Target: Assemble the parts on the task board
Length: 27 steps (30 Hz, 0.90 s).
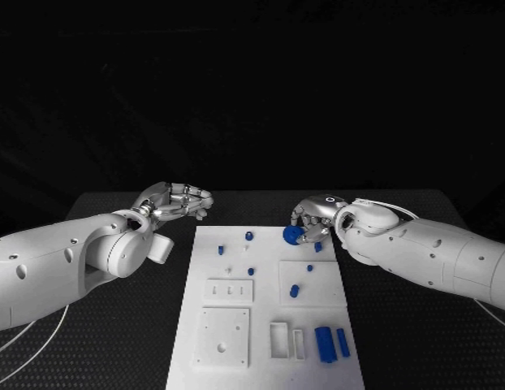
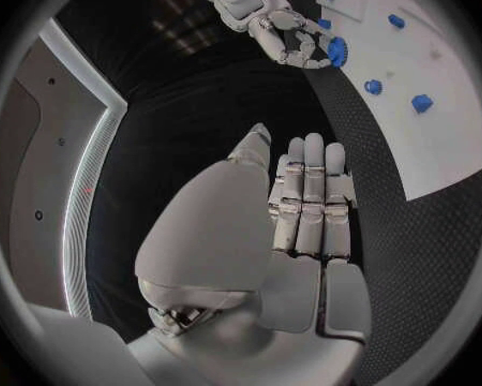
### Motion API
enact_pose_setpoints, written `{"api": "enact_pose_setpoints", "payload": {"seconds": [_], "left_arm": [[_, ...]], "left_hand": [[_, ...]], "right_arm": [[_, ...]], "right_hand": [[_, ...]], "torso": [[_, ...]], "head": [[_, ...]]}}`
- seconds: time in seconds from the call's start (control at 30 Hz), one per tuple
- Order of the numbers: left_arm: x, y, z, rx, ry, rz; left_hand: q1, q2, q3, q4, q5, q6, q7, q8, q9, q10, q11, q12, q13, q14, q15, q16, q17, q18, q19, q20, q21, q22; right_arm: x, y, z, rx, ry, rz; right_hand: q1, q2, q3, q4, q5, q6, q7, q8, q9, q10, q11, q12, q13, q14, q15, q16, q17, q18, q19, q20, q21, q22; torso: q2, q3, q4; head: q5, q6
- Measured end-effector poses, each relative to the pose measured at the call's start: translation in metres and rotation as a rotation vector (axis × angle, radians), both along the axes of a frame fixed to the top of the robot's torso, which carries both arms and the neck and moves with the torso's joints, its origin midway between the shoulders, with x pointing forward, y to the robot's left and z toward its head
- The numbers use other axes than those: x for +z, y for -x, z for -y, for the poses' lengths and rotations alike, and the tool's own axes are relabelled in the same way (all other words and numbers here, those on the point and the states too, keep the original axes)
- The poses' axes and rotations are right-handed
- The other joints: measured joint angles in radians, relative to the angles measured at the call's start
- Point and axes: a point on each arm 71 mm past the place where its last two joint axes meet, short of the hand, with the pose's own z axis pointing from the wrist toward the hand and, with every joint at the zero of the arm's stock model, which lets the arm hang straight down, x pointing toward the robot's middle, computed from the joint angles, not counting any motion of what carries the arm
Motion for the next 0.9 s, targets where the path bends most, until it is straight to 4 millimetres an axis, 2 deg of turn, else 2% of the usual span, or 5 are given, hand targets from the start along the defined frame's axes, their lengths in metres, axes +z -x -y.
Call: {"api": "enact_pose_setpoints", "payload": {"seconds": [0.07,0.1,0.2,0.33,0.9], "left_arm": [[0.0000,0.0000,-0.0001,0.000,0.000,0.000],[0.0000,0.0001,-0.0001,0.000,0.000,0.000],[0.0000,0.0001,-0.0002,0.000,-0.001,-0.001],[0.0000,0.0001,-0.0001,-0.001,-0.001,-0.001],[0.0000,0.0005,0.0001,-0.003,-0.001,-0.002]], "left_hand": [[0.000,0.000,0.000,0.000,0.000,0.000,0.000,0.000,0.000,0.000,0.000,0.000,0.000,0.000,0.000,0.000,0.000,0.000,0.000,0.000,0.000,0.000],[0.000,0.000,0.000,0.000,0.000,0.000,0.000,0.000,0.000,0.000,0.000,0.000,0.000,0.000,0.000,0.000,0.000,0.000,0.000,0.000,0.000,0.000],[0.000,0.000,0.000,0.000,0.000,0.000,0.000,0.000,0.000,0.000,0.000,0.000,0.000,0.000,0.000,0.000,0.001,0.000,0.000,0.000,0.000,0.000],[0.000,0.000,0.000,0.000,0.000,0.000,0.000,0.000,0.000,0.000,0.000,0.000,0.000,0.000,0.000,0.000,0.001,0.000,0.000,0.000,0.000,0.000],[0.000,0.000,0.000,0.000,0.000,0.000,0.000,0.000,0.000,0.000,0.000,0.000,0.000,0.000,0.000,0.000,0.001,-0.001,0.000,0.000,0.000,0.000]], "right_arm": [[-0.0002,-0.0005,0.0003,-0.002,-0.001,-0.002],[-0.0004,-0.0008,0.0003,-0.003,-0.001,-0.003],[-0.0018,-0.0011,-0.0002,-0.004,0.000,-0.012],[-0.0037,-0.0013,-0.0002,-0.006,-0.001,-0.024],[-0.0047,-0.0031,-0.0014,-0.008,0.002,-0.035]], "right_hand": [[-0.001,0.001,0.004,0.004,-0.001,0.000,0.000,0.000,0.000,0.000,0.000,0.004,0.000,0.000,0.000,0.000,-0.001,0.000,0.000,0.000,0.000,0.000],[0.000,0.009,0.008,0.008,-0.009,0.000,0.000,0.000,0.000,-0.001,0.001,0.004,0.000,-0.002,0.002,0.001,-0.003,0.000,0.000,0.000,0.000,0.000],[0.002,0.011,0.025,0.017,-0.035,0.000,0.000,0.000,-0.002,-0.004,0.000,0.010,0.000,-0.007,0.001,0.004,-0.006,0.000,-0.005,-0.002,0.002,0.000],[0.003,0.018,0.039,0.030,-0.035,0.000,0.000,0.000,-0.002,-0.009,0.001,0.015,-0.002,-0.009,0.001,0.006,-0.008,0.000,-0.005,-0.002,0.004,0.000],[0.006,0.022,0.050,0.036,-0.035,0.000,0.000,0.000,0.000,-0.009,0.001,0.019,-0.004,-0.009,0.002,0.013,-0.011,0.000,-0.007,0.000,0.009,0.000]], "torso": [[0.000,0.0001,0.0000],[0.000,0.0001,0.0000],[0.000,0.0000,-0.0001],[-0.001,0.0000,-0.0005],[-0.002,0.0008,-0.0023]], "head": [[0.001,-0.002],[0.002,-0.002],[0.003,-0.004],[0.004,-0.007],[0.004,-0.013]]}}
